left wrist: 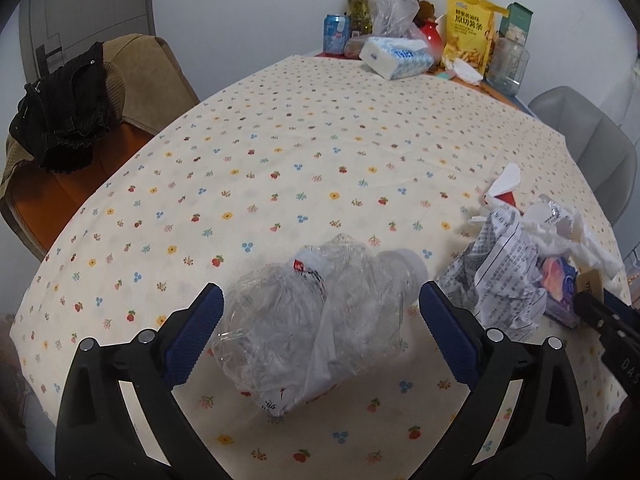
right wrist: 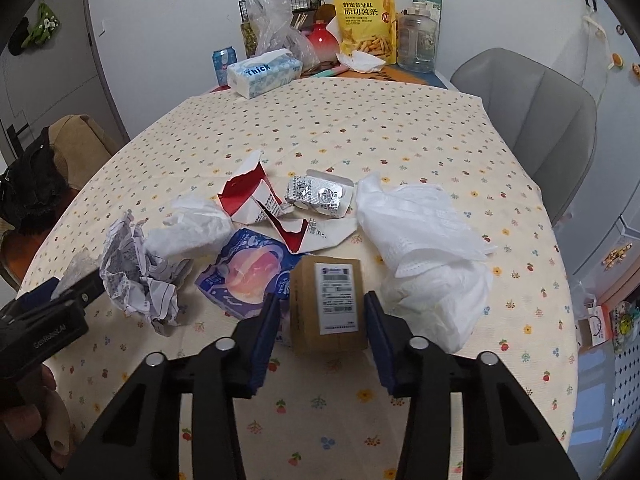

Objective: Collect trash
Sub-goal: 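Lift the bottle with the left gripper while the right gripper carries the box toward the bin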

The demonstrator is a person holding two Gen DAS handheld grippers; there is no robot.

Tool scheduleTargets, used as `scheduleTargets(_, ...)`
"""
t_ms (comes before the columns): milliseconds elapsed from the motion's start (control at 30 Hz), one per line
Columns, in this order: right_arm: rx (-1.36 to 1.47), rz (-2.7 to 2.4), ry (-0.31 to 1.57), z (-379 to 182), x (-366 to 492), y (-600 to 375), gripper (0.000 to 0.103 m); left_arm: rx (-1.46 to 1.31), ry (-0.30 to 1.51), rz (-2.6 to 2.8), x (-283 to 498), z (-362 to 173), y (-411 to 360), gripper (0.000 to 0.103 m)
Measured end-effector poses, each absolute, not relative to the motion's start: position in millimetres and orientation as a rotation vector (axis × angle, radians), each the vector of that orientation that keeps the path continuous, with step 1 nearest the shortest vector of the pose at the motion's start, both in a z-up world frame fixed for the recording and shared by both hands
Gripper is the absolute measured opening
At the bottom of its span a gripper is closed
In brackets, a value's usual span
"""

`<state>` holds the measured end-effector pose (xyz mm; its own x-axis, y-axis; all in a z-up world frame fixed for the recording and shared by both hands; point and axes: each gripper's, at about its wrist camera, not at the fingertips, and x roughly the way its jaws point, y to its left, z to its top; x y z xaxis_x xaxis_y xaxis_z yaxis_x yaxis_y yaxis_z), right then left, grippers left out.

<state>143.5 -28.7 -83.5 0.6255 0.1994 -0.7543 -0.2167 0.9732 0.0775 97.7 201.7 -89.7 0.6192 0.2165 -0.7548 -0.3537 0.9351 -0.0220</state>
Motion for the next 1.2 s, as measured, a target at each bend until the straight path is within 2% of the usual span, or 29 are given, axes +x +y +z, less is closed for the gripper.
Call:
scheduleTargets(100,-0.002,0.249,0.859,-81,142,-31,0.037,-0.178,0.845,0.326,95,-90,203,0.095)
scheduleTargets(267,0.008,0.260,0.851,-77,137,-33,0.037,-0.131,0.820,0.307,90,-84,191,0.068)
scheduleTargets(567,0.014,0.272,0.812,-60,122,-37,0.037,-0.142,0.762,0.296,82,-63,183,0.057)
scheduleTargets(633,0.017,0.271,0.804,-57,120,-39,0.037,-0.139,0.753,0.292,81,-60,181,0.048)
scheduleTargets(1200,0.046,0.235,0.718,-23,95,-73,0.037,-0.052,0.612,0.217,74,-10,115,0.047)
